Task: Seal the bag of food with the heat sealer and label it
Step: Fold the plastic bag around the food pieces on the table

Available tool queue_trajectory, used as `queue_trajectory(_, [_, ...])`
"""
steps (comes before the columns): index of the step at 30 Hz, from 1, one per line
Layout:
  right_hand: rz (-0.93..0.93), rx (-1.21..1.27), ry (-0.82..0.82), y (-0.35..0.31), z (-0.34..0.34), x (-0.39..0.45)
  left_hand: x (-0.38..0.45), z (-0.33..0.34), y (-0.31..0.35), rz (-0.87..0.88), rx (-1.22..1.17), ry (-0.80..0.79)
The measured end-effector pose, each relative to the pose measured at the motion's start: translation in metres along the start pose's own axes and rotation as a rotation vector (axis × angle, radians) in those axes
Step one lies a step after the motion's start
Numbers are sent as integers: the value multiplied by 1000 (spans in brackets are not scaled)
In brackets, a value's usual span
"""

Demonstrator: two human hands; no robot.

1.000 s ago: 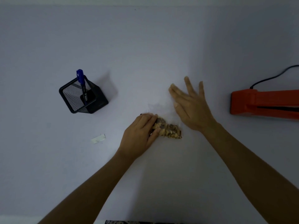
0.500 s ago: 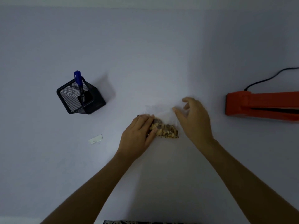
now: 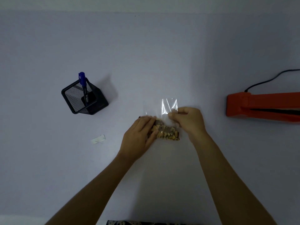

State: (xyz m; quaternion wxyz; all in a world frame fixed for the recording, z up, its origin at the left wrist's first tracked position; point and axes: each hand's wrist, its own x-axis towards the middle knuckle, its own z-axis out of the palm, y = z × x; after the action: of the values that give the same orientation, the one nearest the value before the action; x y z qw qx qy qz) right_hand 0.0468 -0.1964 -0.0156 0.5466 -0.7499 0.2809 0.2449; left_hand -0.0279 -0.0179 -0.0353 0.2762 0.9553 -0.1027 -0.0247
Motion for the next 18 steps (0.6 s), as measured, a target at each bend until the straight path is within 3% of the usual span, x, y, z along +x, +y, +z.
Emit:
queue_trajectory(3, [-2, 131, -64, 4, -3, -3, -1, 2, 0, -77, -112, 66])
queue_trajectory(8, [12, 237, -174, 12, -5, -9, 16, -6, 17, -535, -474, 296])
queue_trajectory(10, [4, 253, -185, 14, -8, -11, 25, -10, 19, -630, -528, 263])
queue_trajectory(14, [-28, 272, -189, 13, -16, -15, 34, -21, 19, -624, -669, 95])
queue_trajectory(18, [-84, 286, -168, 6, -27, -30, 31, -30, 25, -624, -862, 43])
